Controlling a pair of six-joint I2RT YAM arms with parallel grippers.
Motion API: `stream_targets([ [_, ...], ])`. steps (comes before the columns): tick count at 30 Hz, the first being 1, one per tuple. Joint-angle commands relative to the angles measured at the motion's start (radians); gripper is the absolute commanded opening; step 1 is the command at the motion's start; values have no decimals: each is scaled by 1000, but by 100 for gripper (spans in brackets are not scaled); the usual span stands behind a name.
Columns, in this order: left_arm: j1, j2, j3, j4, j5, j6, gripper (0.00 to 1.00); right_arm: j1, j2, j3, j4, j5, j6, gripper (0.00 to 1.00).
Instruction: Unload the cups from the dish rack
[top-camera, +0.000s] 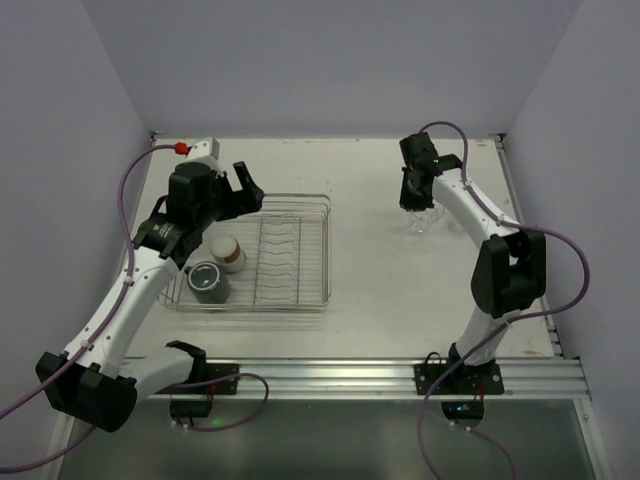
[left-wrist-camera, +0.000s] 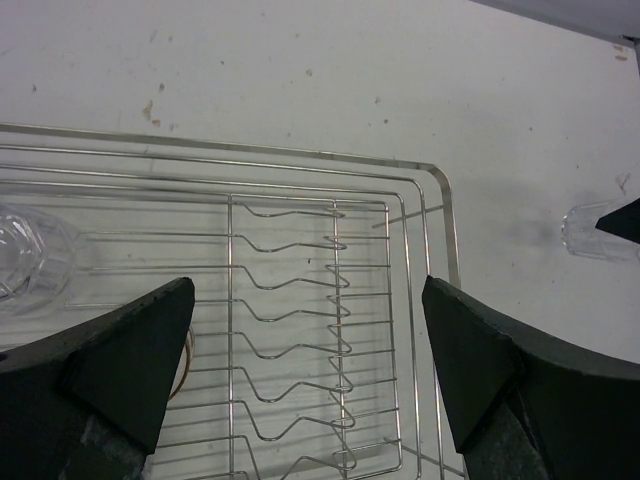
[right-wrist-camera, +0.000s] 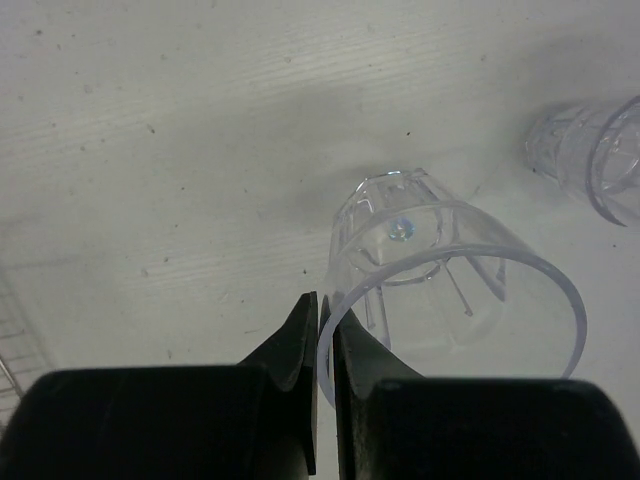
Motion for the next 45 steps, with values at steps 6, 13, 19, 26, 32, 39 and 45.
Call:
stream_targets([
  [6, -5, 14, 48, -29, -76, 32, 100, -36, 129, 168, -66, 129, -45, 0],
  [13, -5, 43, 79, -107, -189, 41, 100, -61, 207, 218, -68, 84, -49, 0],
  [19, -4, 38, 62, -106, -228, 41, 100, -68, 244, 238, -68, 60, -47, 0],
  [26, -4, 40, 67, -118, -238, 47, 100, -68, 265, 215, -62, 52, -36, 0],
  [32, 4, 60, 61, -138, -261, 41, 100, -68, 261, 198, -54, 37, -30, 0],
  [39, 34, 60, 48, -148, -243, 33, 100, -68, 264, 169, -36, 32, -23, 1],
  [45, 56, 55, 47, -164, -249, 44, 100, -68, 255, 155, -20, 26, -24, 11],
])
